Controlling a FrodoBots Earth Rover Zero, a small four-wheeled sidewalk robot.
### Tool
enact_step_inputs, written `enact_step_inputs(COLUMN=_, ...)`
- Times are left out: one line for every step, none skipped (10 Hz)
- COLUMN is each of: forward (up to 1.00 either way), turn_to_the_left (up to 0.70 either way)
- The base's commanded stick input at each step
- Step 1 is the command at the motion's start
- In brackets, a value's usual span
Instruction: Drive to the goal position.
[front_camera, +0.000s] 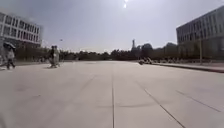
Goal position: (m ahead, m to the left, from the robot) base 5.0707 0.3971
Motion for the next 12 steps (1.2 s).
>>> enact_step_inputs(forward=1.0, turn_to_the_left=0.0)
enact_step_inputs(forward=1.0, turn_to_the_left=0.0)
enact_step_inputs(forward=1.0, turn_to_the_left=0.0)
enact_step_inputs(forward=1.0, turn_to_the_left=0.0)
enact_step_inputs(forward=1.0, turn_to_the_left=0.0)
enact_step_inputs(forward=1.0, turn_to_the_left=0.0)
enact_step_inputs(forward=1.0, turn_to_the_left=0.0)
enact_step_inputs(forward=1.0, turn_to_the_left=0.22)
enact_step_inputs(forward=1.0, turn_to_the_left=0.23)
enact_step_inputs(forward=1.0, turn_to_the_left=0.07)
enact_step_inputs(forward=1.0, turn_to_the_left=0.0)
enact_step_inputs(forward=1.0, turn_to_the_left=0.0)
